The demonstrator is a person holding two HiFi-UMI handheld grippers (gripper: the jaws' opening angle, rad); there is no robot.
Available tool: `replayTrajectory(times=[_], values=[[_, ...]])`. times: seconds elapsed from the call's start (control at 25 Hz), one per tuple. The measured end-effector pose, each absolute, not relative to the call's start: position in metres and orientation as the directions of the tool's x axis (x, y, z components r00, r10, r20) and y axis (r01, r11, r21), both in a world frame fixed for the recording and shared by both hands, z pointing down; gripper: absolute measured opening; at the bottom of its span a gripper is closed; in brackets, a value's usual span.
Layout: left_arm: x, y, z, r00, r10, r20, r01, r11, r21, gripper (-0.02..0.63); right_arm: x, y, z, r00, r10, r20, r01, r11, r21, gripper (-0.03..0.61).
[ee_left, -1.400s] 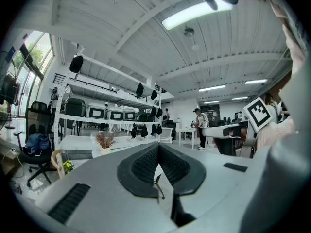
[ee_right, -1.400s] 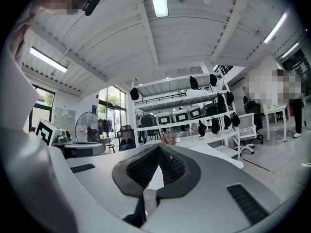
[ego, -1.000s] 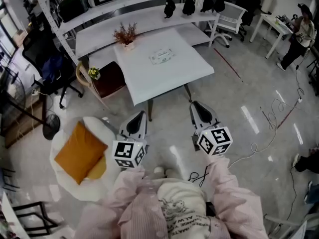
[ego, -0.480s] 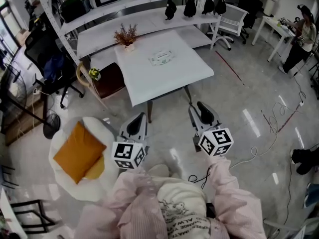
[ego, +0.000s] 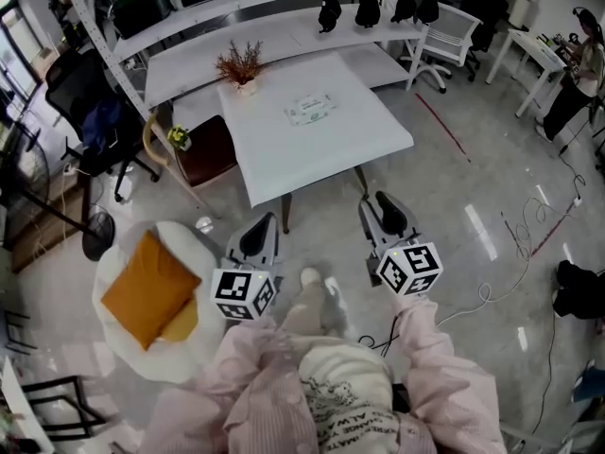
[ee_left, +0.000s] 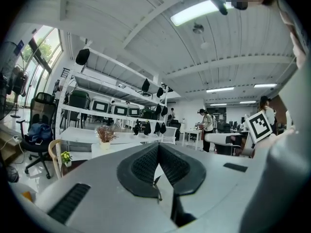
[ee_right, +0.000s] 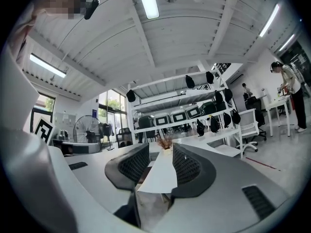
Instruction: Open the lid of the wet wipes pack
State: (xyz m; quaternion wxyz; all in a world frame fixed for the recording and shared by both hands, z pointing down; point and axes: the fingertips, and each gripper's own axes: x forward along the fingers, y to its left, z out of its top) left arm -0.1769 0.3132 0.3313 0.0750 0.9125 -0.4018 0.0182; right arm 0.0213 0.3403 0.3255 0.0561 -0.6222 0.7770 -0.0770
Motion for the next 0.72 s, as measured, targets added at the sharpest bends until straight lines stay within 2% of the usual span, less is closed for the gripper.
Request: replayTrajectory(times=[0.72], values=[[-0.121, 0.112, 0.370, 0.671, -0.727, 0.148, -0.737, -0.632, 0.241, -0.003, 0.074, 0.148, 0.366, -0.225, -0.969, 0.102, -0.960, 0.203, -0.194, 0.120]])
